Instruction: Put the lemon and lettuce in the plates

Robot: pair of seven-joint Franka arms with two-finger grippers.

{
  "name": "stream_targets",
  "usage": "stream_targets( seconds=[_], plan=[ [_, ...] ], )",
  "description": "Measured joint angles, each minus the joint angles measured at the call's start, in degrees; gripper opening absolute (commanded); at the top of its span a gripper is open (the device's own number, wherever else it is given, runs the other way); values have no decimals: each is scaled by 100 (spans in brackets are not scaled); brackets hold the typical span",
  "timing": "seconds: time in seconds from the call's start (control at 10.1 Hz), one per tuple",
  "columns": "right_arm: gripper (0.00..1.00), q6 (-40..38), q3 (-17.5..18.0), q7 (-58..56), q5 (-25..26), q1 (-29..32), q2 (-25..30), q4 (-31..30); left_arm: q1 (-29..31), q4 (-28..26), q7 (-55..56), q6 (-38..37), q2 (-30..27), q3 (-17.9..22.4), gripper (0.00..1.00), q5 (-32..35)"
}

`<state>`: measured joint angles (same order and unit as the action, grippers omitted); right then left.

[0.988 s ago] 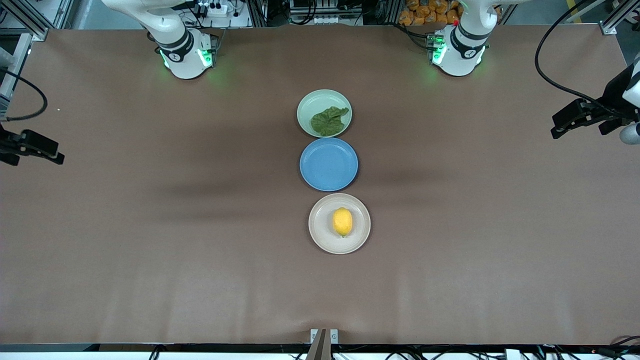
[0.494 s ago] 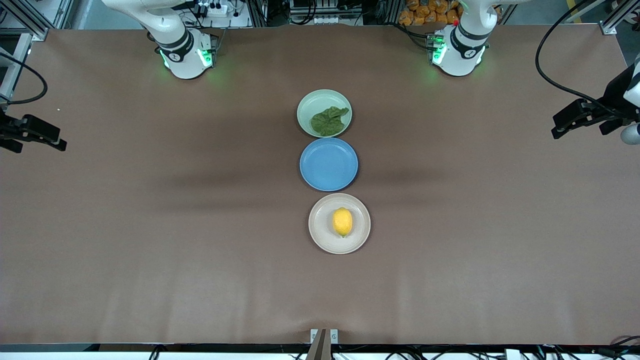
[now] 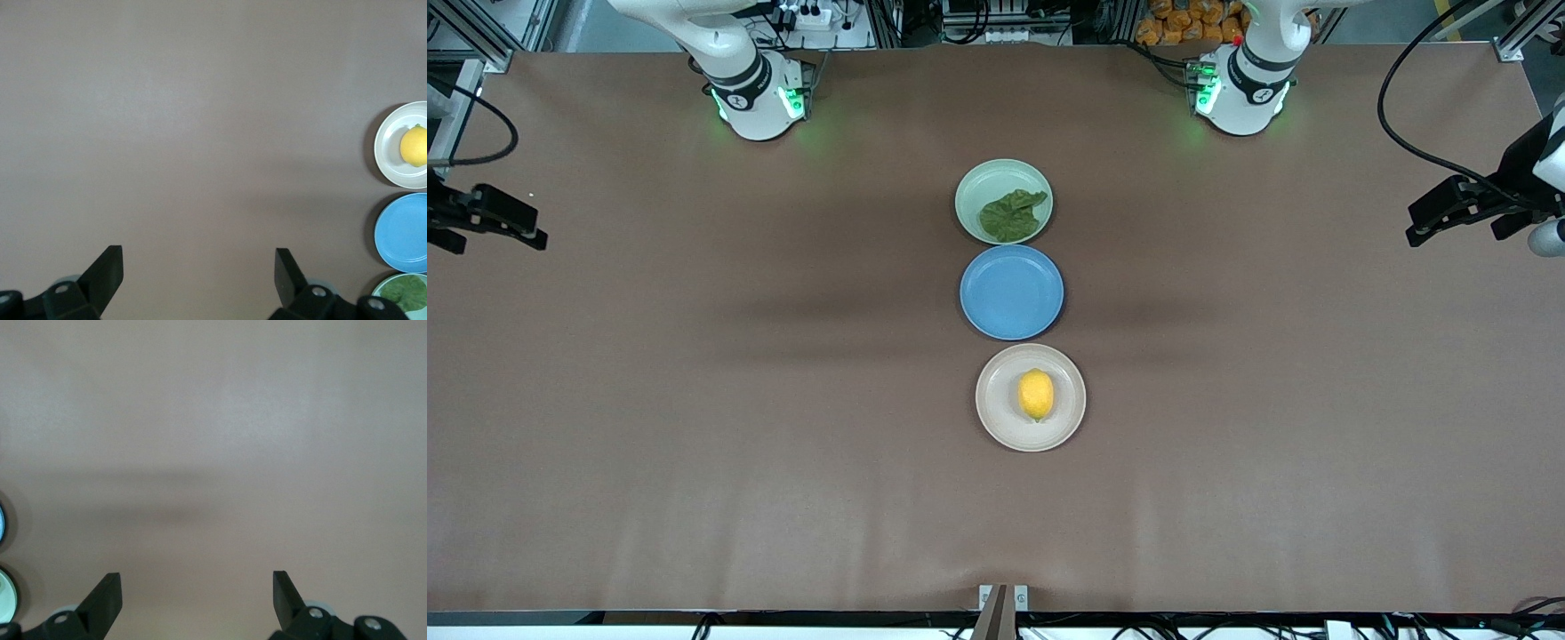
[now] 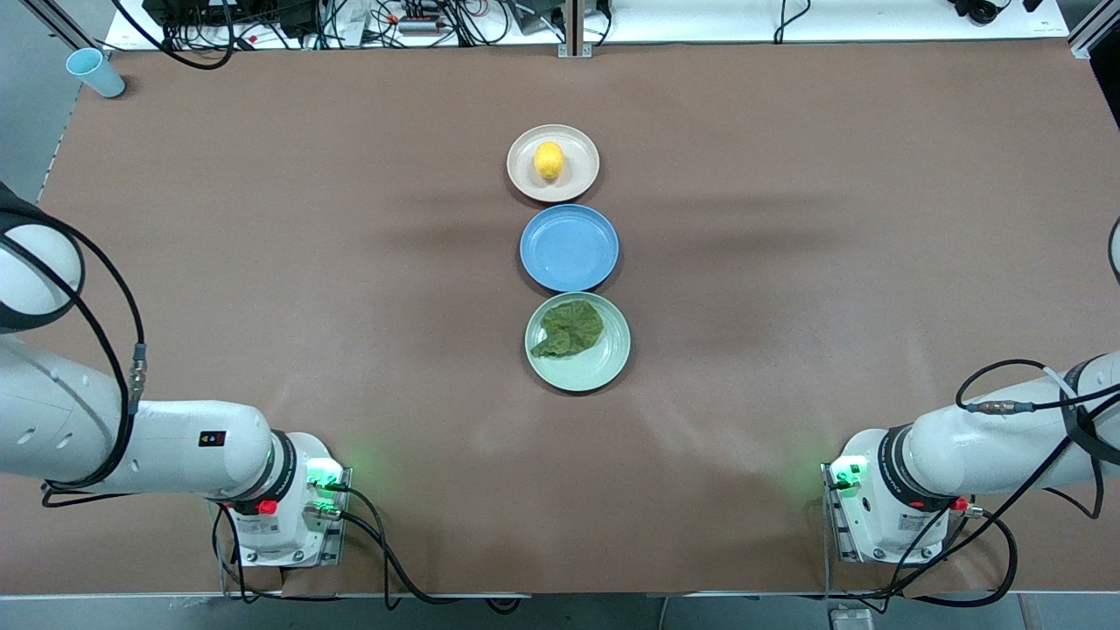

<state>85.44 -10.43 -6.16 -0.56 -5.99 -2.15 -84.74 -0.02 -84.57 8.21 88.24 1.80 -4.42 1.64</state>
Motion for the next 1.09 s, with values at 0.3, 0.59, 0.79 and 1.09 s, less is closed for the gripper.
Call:
stream_targets(
  seconds=[0.3,0.59,0.79,1.09],
  plan=[
    [100,-39,75,0,0,94,107,-21,1,0,0,0,0,2,100,0],
    [100,84,157,5,1,88,81,-90,4,0,0,0,0,8,100,0],
    [100,118,161,6,4,88,66,-119,4,0,0,0,0,9,100,0],
    [100,141,161,6,11,88,57,-137,6,0,0,0,-7,11,100,0]
  ],
)
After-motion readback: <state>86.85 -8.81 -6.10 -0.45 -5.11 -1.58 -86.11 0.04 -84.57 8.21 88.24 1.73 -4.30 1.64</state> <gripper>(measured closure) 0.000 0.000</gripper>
